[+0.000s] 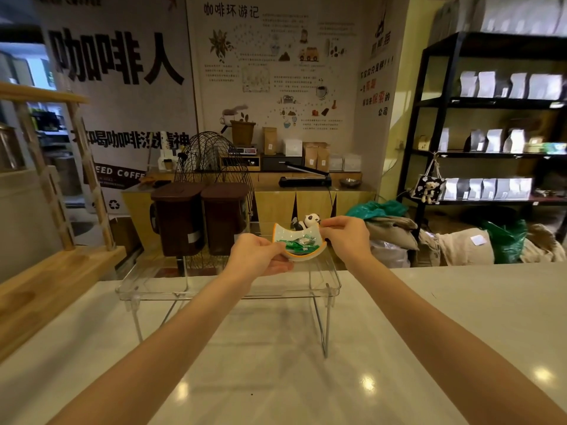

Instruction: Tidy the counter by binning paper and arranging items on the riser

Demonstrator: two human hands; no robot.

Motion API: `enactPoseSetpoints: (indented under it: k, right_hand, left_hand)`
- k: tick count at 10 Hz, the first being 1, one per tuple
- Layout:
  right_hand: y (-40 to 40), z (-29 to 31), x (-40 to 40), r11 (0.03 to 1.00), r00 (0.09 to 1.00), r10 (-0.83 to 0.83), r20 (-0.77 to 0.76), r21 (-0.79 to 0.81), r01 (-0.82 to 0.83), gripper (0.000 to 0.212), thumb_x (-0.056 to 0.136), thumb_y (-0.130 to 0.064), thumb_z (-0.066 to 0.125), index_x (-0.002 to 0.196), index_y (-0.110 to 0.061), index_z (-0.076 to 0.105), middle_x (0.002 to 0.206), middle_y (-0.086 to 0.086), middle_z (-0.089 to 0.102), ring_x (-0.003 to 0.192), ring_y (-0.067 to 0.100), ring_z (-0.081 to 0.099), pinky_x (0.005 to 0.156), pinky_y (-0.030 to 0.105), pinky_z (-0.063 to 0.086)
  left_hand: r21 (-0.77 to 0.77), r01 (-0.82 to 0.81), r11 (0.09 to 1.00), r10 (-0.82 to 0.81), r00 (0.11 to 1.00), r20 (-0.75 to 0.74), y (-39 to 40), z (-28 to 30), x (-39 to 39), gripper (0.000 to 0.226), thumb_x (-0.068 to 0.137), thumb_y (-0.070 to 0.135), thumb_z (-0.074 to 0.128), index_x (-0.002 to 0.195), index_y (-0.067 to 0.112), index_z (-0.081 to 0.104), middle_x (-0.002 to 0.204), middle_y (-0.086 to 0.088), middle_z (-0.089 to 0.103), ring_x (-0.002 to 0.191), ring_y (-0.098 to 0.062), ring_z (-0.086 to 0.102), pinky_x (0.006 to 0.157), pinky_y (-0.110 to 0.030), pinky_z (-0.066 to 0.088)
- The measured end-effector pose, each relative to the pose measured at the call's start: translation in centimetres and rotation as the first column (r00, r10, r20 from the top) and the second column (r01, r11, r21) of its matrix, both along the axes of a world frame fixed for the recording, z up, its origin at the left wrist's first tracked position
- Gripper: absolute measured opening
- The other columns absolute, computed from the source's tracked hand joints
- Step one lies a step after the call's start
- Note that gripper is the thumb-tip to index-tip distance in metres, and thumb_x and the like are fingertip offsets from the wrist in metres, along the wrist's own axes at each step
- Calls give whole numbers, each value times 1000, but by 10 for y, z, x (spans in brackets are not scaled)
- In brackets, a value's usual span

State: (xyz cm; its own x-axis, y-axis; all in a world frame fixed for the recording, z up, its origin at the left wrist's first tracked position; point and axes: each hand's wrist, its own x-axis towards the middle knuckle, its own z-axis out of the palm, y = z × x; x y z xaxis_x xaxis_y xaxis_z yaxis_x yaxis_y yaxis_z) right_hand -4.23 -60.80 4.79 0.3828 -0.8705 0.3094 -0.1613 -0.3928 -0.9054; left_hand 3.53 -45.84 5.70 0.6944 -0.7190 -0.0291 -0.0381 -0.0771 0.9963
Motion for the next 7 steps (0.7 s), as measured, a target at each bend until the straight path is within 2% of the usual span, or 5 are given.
enactPoseSetpoints:
  k: [2,4,5,6,7]
  right_hand:
    - [4,-4,-4,996,997,48,-56,-73,-52,27,84,-5,55,109,-9,63,112,11,67,96,17,59,82,26,47]
    - [3,-2,-5,990,991,102,-82,-92,-110,33,86,-6,50,118,-10,56,119,10,64,106,20,58,82,25,45]
    - [4,-4,-7,985,985,125,-120,-108,-138,33,89,-11,47,121,-12,54,124,8,61,107,17,55,79,23,44]
    - [8,-2,-16,970,960,159,-229,-143,-194,33,92,-20,42,123,-15,53,124,3,60,96,7,49,73,15,39]
    - [20,-8,-35,933,948,184,-258,-258,-252,34,93,-27,38,121,-17,54,113,-1,63,89,3,50,65,14,37]
  left_hand:
    - [49,-20,999,14,992,122,-4,-1,4,23,88,13,54,85,-7,66,65,-13,67,42,-8,65,38,-16,51]
    - [109,-14,994,-12,972,234,-5,0,9,23,88,18,54,90,-3,65,64,-10,67,39,-8,63,37,-19,51]
    - [162,-35,986,-23,938,345,-3,0,12,27,88,24,55,91,0,67,60,-6,65,35,-5,58,34,-17,48]
    - [248,-117,962,-61,793,607,-1,1,14,32,89,34,49,96,7,67,65,-2,64,50,-8,57,44,-22,49]
    - [237,-322,917,-65,464,883,2,3,13,38,90,42,42,102,12,62,85,-6,66,73,-20,61,63,-36,51]
